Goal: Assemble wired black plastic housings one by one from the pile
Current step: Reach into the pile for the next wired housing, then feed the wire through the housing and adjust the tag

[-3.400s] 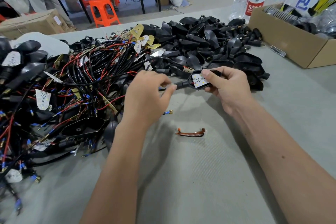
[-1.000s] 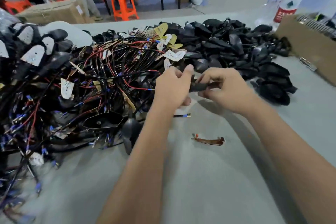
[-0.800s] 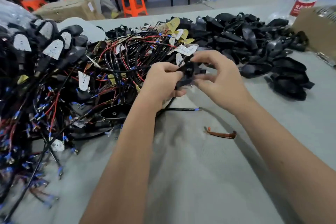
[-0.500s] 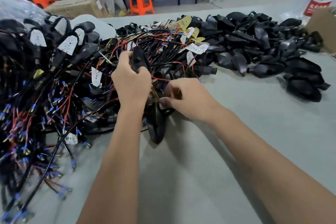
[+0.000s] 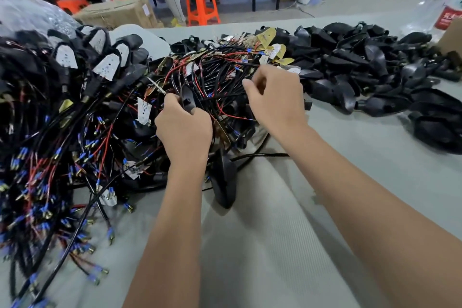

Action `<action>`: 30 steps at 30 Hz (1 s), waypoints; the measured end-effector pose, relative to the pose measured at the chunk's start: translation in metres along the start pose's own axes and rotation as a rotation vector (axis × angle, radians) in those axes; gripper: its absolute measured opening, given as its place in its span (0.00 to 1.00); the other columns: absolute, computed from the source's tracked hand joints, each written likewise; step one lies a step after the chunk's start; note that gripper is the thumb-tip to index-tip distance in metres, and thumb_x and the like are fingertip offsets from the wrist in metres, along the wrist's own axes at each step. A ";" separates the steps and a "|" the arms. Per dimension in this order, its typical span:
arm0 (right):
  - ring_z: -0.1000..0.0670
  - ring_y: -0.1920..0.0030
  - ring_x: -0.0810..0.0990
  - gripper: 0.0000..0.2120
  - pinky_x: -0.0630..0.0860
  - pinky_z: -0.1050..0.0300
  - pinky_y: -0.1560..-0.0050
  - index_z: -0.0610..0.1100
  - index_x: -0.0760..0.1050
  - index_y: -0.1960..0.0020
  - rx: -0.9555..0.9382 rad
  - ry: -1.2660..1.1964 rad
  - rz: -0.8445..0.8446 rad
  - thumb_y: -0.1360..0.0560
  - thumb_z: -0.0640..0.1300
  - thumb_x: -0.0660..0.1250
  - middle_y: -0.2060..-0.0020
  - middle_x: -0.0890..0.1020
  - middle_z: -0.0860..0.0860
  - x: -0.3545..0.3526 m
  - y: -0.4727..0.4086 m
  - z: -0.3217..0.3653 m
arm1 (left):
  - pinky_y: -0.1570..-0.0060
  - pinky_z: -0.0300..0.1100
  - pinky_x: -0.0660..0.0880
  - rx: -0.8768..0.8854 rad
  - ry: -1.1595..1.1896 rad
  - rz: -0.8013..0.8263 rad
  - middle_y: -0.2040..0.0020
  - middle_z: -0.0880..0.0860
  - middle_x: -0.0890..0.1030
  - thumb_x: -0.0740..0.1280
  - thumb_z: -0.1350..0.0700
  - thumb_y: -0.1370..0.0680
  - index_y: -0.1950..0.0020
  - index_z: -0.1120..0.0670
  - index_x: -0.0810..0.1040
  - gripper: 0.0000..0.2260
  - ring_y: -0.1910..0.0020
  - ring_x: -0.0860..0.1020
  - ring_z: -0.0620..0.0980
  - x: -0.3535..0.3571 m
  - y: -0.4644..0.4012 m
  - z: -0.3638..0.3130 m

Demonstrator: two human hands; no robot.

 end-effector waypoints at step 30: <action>0.51 0.66 0.70 0.12 0.67 0.60 0.64 0.38 0.81 0.57 0.368 -0.584 0.443 0.25 0.30 0.59 0.66 0.76 0.48 0.085 0.006 -0.008 | 0.45 0.50 0.72 0.025 -0.257 0.235 0.54 0.57 0.78 0.60 0.52 0.18 0.55 0.60 0.75 0.13 0.52 0.74 0.61 0.054 -0.023 -0.067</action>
Point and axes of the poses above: each hand's wrist, its own y-axis away from the middle knuckle, its own x-axis out of the palm, z = x × y, the point moved 10 cm from there along -y, towards the middle knuckle
